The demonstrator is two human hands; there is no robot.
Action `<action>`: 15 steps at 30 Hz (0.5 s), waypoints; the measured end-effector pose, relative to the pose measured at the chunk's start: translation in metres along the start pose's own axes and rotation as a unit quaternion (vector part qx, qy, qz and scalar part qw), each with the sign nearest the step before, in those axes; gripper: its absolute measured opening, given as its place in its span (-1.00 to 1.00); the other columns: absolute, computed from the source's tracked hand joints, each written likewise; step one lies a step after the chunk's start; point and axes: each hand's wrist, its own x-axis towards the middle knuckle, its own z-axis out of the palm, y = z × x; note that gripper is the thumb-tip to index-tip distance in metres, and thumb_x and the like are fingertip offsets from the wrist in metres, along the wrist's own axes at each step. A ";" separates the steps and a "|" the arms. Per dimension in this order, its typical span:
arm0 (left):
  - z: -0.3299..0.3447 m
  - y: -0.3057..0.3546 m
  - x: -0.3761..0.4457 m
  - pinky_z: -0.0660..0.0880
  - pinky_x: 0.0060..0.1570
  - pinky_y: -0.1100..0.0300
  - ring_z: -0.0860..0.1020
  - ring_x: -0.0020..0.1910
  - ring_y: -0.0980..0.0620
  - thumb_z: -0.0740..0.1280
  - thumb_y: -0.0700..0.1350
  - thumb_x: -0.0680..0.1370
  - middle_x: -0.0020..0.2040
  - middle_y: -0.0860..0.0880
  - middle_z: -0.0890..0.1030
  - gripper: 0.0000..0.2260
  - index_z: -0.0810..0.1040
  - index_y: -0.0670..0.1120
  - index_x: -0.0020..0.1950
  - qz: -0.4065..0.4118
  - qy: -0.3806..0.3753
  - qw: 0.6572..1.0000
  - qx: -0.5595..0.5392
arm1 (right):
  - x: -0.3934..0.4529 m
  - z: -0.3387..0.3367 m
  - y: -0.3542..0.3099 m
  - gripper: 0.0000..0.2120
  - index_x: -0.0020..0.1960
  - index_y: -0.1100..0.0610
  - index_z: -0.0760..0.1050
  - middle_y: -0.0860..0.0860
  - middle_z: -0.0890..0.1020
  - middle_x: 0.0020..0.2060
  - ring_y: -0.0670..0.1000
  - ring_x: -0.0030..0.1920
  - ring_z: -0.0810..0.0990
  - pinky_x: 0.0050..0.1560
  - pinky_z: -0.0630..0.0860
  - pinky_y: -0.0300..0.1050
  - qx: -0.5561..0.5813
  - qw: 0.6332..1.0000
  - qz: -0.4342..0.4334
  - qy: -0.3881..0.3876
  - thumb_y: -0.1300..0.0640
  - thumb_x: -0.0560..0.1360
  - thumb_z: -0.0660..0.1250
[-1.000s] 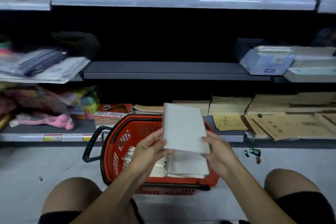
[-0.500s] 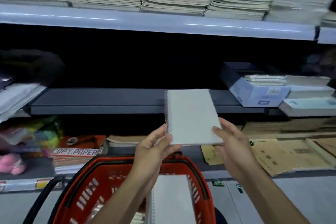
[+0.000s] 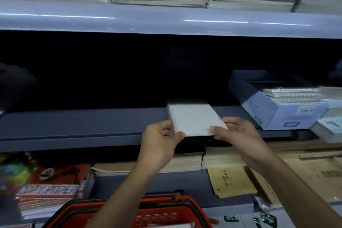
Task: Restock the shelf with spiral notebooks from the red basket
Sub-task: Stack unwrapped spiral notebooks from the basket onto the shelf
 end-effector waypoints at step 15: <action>0.038 -0.023 0.046 0.28 0.18 0.14 0.37 0.11 0.02 0.45 0.14 0.49 0.17 0.11 0.65 -0.62 0.66 0.00 0.24 0.113 0.203 0.935 0.267 | 0.042 0.009 0.015 -0.50 0.20 0.10 0.62 -0.10 0.54 0.00 -0.03 0.02 0.55 0.02 0.47 -0.07 -0.280 0.942 -0.075 0.170 -0.13 0.36 0.57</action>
